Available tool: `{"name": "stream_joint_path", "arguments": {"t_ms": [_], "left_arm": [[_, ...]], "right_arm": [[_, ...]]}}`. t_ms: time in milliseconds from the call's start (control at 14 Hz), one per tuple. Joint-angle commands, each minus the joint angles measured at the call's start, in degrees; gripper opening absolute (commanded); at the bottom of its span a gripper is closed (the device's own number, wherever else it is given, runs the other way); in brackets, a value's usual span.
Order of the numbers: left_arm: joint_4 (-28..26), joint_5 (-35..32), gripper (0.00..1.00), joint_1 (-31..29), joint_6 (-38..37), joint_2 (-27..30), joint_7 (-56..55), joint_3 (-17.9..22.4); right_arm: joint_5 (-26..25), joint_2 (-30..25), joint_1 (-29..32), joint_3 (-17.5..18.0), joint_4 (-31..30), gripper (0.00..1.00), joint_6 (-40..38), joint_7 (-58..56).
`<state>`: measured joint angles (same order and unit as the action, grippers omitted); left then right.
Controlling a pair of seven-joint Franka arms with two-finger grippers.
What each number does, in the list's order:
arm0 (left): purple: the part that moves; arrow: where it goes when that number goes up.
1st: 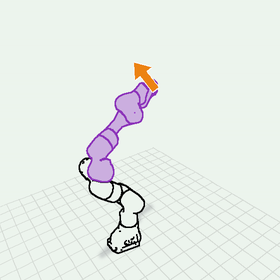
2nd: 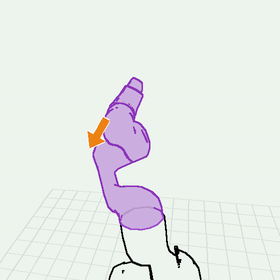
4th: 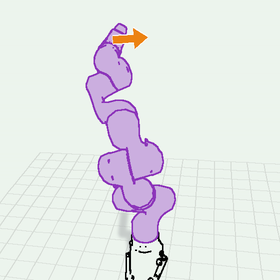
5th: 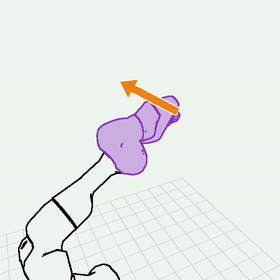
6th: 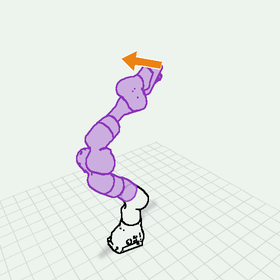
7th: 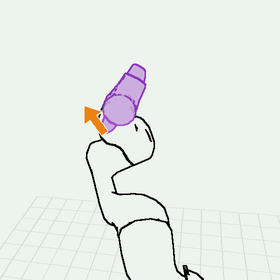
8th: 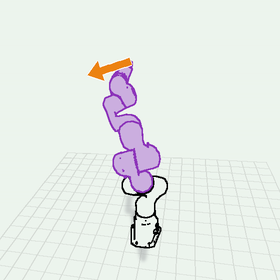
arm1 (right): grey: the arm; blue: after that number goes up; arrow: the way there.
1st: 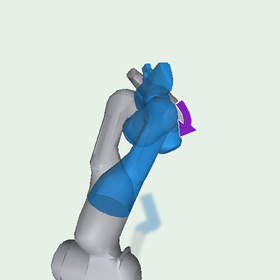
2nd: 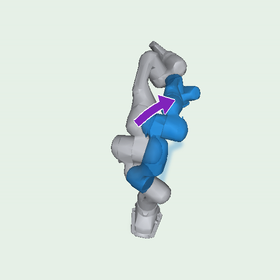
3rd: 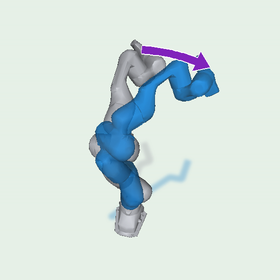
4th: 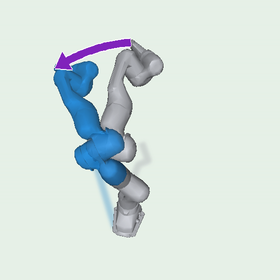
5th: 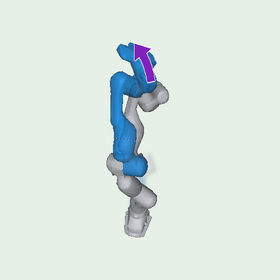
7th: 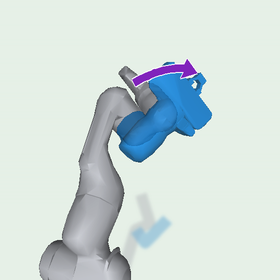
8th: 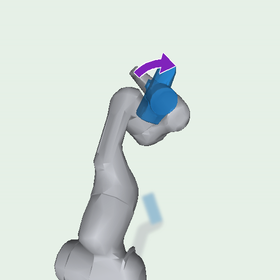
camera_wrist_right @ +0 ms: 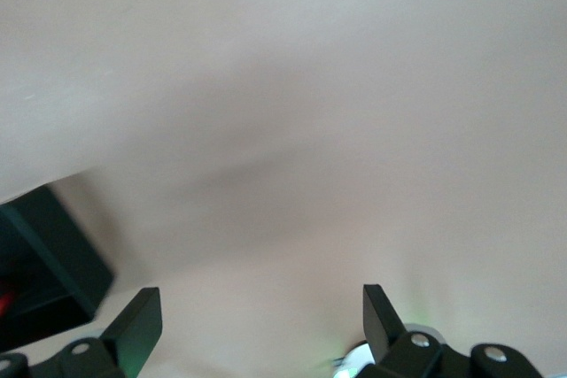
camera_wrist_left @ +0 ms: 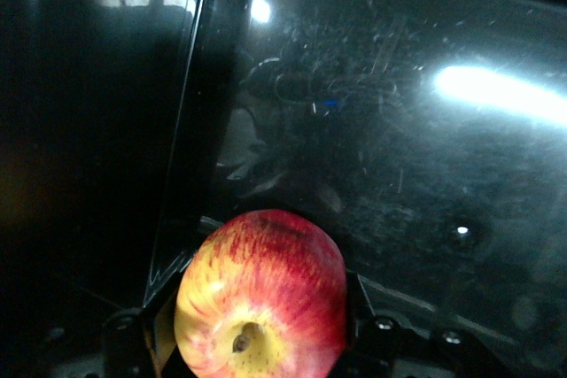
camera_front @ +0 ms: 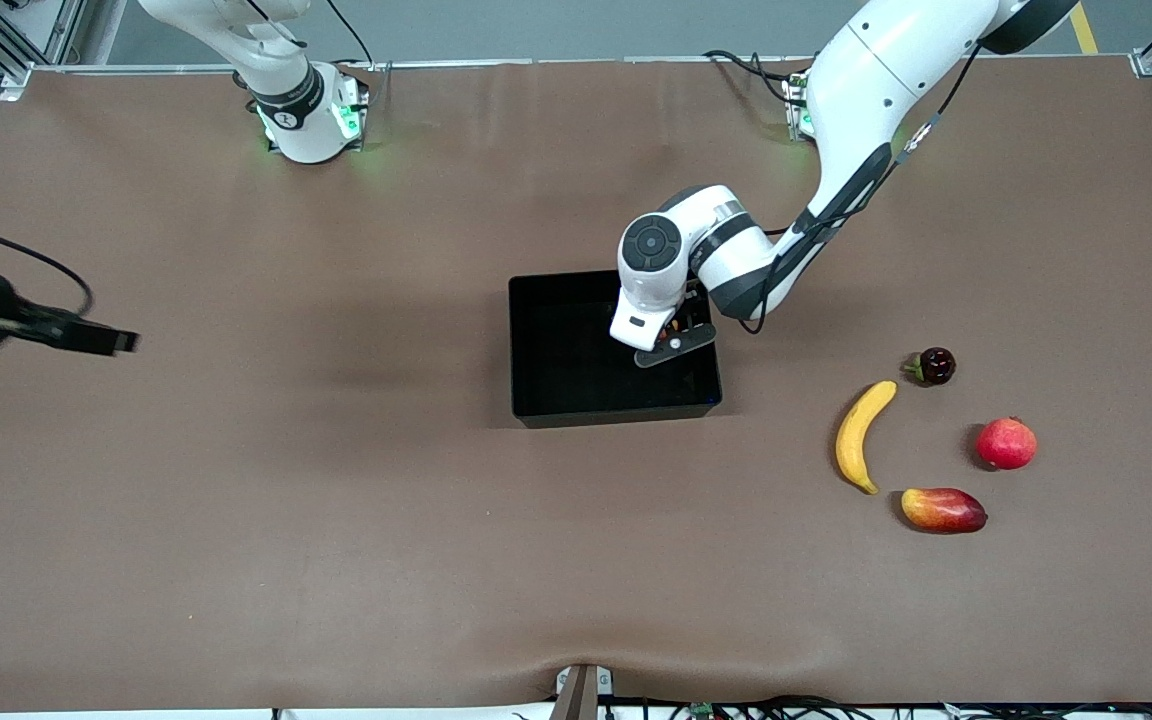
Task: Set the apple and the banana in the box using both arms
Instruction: 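Lower the apple into the box, open the left gripper while the right gripper withdraws, then move the left gripper to the yellow banana and grasp it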
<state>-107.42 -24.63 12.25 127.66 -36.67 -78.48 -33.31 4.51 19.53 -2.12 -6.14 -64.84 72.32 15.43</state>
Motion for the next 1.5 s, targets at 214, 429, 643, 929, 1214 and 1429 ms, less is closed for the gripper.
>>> {"name": "stream_joint_path", "arguments": {"t_ms": [214, 429, 643, 929, 1214, 1429], "left_arm": [[1.5, 0.0, 1.00, -1.2, -6.3, 9.1, -1.7, -0.6], [7.5, 7.1, 1.00, -3.9, -13.6, 14.3, 5.6, -0.4], [13.3, 8.3, 1.00, -9.9, -18.7, 14.7, 18.7, -0.5], [12.7, 8.1, 1.00, -19.4, -18.4, 12.5, 41.1, -0.3], [9.3, 7.4, 1.00, -25.6, -13.9, 6.6, 59.6, -0.2], [4.2, 0.6, 1.00, -29.6, -3.7, 3.7, 66.0, -0.1]], "right_arm": [[-5.3, -14.2, 1.4, 0.9, -12.1, 1.00, 1.2, -8.8], [-5.3, -18.3, 1.3, 1.3, -15.8, 1.00, 1.2, -9.5], [-4.8, -18.1, 1.2, 1.4, -16.0, 1.00, 1.6, -13.1], [-5.2, -18.8, -0.1, 1.4, -16.5, 1.00, 2.9, -15.6], [-5.3, -25.2, -0.7, 1.4, -26.1, 1.00, 8.2, -15.7], [-5.2, -24.5, -0.9, 1.4, -24.0, 1.00, 7.9, -17.7]]}}
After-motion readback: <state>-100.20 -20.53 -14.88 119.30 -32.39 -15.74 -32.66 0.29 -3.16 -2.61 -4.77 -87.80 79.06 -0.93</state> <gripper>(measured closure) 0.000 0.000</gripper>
